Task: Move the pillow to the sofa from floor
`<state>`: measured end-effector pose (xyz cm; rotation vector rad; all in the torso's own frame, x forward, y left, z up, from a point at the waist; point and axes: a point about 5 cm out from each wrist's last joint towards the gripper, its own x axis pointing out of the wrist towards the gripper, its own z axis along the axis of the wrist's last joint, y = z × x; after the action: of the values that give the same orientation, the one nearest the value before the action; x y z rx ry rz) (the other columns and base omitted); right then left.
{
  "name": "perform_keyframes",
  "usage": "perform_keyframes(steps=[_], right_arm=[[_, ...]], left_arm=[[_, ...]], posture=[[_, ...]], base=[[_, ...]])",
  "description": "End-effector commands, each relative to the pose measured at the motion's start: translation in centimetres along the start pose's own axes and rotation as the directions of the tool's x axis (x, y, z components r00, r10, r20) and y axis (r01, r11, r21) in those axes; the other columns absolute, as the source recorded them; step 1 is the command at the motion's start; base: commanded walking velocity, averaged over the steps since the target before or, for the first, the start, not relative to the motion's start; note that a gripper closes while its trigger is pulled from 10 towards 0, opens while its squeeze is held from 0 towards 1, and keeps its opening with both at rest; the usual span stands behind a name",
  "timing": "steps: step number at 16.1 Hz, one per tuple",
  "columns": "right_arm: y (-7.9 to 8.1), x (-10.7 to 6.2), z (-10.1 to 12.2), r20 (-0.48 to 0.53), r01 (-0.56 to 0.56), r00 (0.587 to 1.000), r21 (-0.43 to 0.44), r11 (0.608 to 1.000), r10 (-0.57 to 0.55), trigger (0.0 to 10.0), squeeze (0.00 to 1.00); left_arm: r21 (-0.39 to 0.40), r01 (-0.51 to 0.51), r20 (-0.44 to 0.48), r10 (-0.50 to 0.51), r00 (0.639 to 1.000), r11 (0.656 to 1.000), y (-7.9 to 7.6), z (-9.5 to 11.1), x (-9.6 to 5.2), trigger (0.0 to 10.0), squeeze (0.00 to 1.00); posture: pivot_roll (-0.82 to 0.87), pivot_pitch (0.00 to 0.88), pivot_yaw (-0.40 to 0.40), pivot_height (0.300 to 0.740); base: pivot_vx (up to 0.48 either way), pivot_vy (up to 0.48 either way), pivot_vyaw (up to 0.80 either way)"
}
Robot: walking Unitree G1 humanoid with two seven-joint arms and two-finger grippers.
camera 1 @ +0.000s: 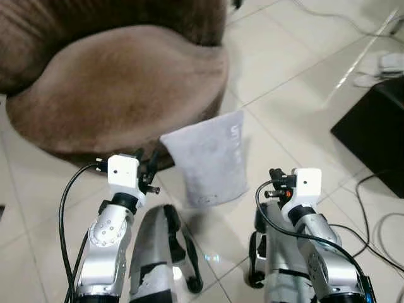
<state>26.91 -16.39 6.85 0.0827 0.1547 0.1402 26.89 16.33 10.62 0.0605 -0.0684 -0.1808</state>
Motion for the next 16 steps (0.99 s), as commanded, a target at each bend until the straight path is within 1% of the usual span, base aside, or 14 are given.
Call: perform_keyframes(steps=[1, 4, 7, 10, 11, 12, 13, 16], right_arm=[[-0.2, -0.2, -0.2, -0.003, 0.010, 1.000, 0.000, 1.000, -0.010, 10.0, 0.00], [0.0, 0.2, 0.7, 0.036, -0.004, 0.999, -0.011, 1.000, 0.004, 10.0, 0.00], [-0.1, 0.6, 1.3, 0.059, -0.007, 0.998, -0.013, 1.000, 0.008, 10.0, 0.00], [-0.1, 0.5, 1.6, 0.075, -0.011, 0.997, -0.012, 1.000, 0.012, 10.0, 0.00], [0.0, 0.5, 1.7, 0.077, -0.016, 0.997, -0.009, 1.000, 0.017, 10.0, 0.00], [0.1, 0.4, 1.6, 0.079, -0.020, 0.997, -0.003, 1.000, 0.020, 10.0, 0.00], [0.1, 0.4, 1.6, 0.079, -0.019, 0.997, -0.003, 1.000, 0.019, 10.0, 0.00], [0.0, 0.4, 1.6, 0.086, -0.015, 0.996, 0.011, 1.000, 0.014, 10.0, 0.00]], left_arm=[[0.005, 0.016, -0.027, -0.016, 1.000, 1.000, -0.2, -0.5, -0.6, 10.0, 0.00], [0.031, 0.038, -0.016, -0.038, 0.999, 0.999, -0.8, 0.0, -0.3, 10.0, 0.00], [0.014, 0.022, -0.018, -0.021, 1.000, 1.000, -0.8, 0.3, -0.1, 10.0, 0.00], [-0.034, 0.009, -0.003, -0.009, 1.000, 0.999, -0.9, 0.7, -0.3, 10.0, 0.00], [-0.025, 0.019, 0.000, -0.019, 1.000, 1.000, -1.0, 0.8, -0.4, 10.0, 0.00], [0.012, 0.045, -0.008, -0.045, 0.999, 0.999, -1.3, 0.6, -0.6, 10.0, 0.00], [0.020, 0.051, -0.012, -0.051, 0.999, 0.999, -1.4, 0.6, -0.6, 10.0, 0.00], [0.000, 0.033, -0.015, -0.033, 0.999, 0.999, -1.4, 0.6, -0.7, 10.0, 0.00]], posture=[[-0.04, 0.213, 0.075, 0.618], [-0.04, 0.210, 0.071, 0.653], [-0.04, 0.204, 0.070, 0.688], [-0.04, 0.195, 0.077, 0.713], [-0.04, 0.195, 0.077, 0.718], [-0.04, 0.193, 0.081, 0.733], [-0.04, 0.193, 0.081, 0.740], [-0.05, 0.192, 0.086, 0.740]], base=[[0.000, 0.000, 0.00], [0.000, 0.000, 0.00], [0.000, 0.000, 0.00], [0.000, 0.000, 0.00], [0.000, 0.000, 0.00], [0.000, 0.000, 0.00], [0.000, 0.000, 0.00], [0.000, 0.000, 0.00]])
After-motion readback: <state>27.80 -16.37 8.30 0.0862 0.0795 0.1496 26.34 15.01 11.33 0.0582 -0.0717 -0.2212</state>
